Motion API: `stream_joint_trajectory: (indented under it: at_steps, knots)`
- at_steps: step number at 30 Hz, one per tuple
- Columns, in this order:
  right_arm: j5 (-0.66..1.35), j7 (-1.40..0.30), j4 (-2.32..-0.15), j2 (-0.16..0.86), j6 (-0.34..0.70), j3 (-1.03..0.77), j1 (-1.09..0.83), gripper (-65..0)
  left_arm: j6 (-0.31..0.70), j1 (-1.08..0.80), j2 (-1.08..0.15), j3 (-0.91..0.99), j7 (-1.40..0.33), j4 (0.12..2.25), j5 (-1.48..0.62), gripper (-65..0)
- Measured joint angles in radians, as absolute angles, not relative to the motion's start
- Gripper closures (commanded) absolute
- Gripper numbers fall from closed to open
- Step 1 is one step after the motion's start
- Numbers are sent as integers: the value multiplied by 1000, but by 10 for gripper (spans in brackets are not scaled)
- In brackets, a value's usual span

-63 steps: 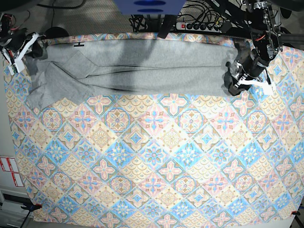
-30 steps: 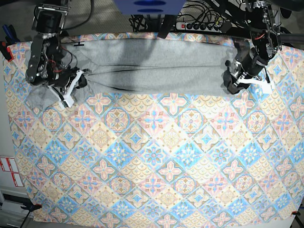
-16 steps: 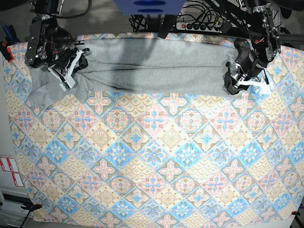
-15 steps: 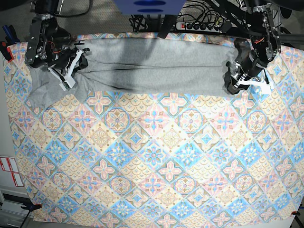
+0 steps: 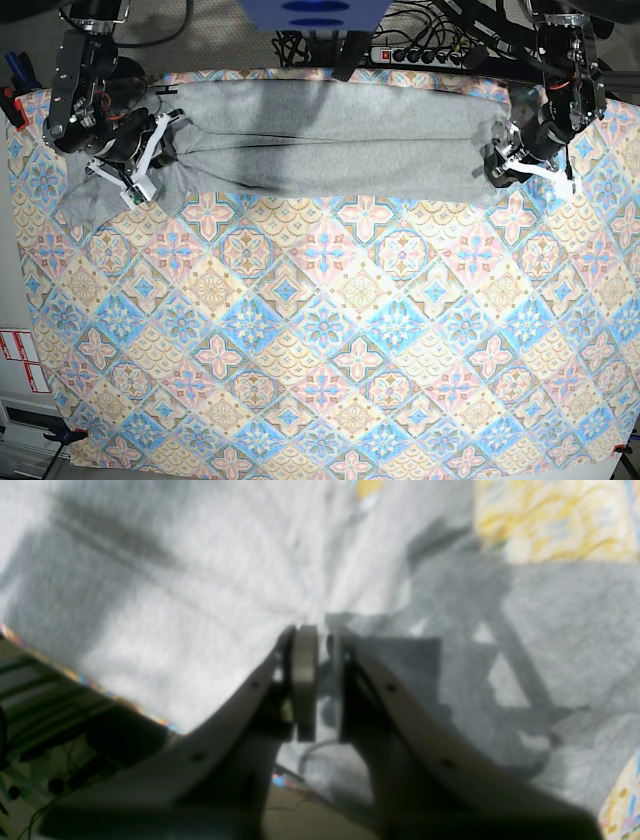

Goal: Fold the T-shirt properly
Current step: 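Grasp both ends of the grey strip with both grippers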

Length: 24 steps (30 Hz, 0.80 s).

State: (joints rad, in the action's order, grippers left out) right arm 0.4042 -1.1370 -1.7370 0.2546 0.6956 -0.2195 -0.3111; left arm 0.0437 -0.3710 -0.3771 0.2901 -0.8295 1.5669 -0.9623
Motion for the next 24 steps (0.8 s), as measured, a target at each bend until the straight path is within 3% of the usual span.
stream_joint_trajectory:
  at_steps: [7, 13, 24]
  knots:
    - [399, -1143, -1731, 249, 696, -218, -318, -57, 42, -343, -455, 194, -989, 1565, -877, -216]
    - [396, -1145, -1695, 252, 695, -219, -299, -57, 44, -315, -477, 186, -1017, 1570, -812, -343]
    - [398, -1139, -1681, 249, 696, -219, -290, -57, 50, -305, -470, 178, -1034, 1563, -707, -345]
